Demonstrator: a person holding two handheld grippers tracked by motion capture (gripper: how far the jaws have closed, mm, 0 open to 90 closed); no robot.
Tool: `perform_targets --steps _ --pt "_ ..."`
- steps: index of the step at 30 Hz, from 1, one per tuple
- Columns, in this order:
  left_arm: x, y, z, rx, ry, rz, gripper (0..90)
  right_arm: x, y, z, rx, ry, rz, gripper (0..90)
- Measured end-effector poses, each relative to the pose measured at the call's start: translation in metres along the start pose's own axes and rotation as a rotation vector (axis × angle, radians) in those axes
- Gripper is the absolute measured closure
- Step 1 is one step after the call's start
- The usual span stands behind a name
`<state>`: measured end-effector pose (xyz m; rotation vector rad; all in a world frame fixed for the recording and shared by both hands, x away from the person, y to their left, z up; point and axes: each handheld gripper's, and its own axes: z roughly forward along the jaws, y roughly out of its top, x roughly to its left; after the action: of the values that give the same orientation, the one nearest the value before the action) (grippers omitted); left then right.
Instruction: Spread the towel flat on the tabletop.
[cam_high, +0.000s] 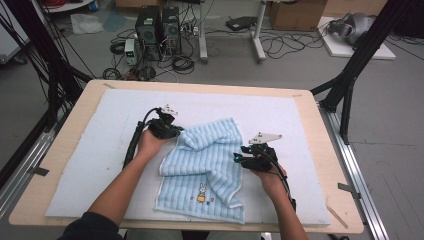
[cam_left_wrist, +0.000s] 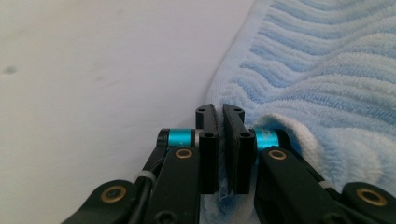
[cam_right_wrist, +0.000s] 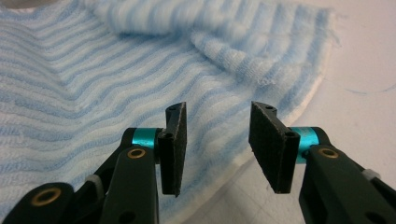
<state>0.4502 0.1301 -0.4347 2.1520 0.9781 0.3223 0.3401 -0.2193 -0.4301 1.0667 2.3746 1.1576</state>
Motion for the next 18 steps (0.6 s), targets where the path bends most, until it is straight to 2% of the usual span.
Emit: perform_targets --steps 3,7,9,10,12,16,18 --pt "0.020 0.001 0.000 -0.034 0.029 -0.062 84.7 0.001 0.000 0.001 0.000 0.002 -0.006 56.4" --pt "0.036 0.005 0.003 -0.031 0.089 -0.067 84.3 0.001 0.000 0.003 0.003 0.002 -0.005 56.4" --pt "0.041 0.005 0.003 -0.058 0.114 -0.083 82.5 0.000 0.000 0.002 -0.001 0.000 -0.003 56.4" --pt "0.042 0.004 0.003 -0.068 0.129 -0.094 78.1 0.000 0.000 0.001 -0.007 0.001 0.000 56.3" --pt "0.044 0.004 0.000 -0.087 0.154 -0.141 59.0 -0.002 0.000 0.000 -0.021 0.007 0.013 55.6" --pt "0.049 0.003 -0.014 -0.129 0.137 -0.192 48.1 -0.008 0.002 0.002 -0.066 -0.003 0.047 53.2" --pt "0.050 0.002 -0.023 -0.156 0.127 -0.208 46.8 -0.012 0.005 0.004 -0.072 -0.012 0.060 51.8"
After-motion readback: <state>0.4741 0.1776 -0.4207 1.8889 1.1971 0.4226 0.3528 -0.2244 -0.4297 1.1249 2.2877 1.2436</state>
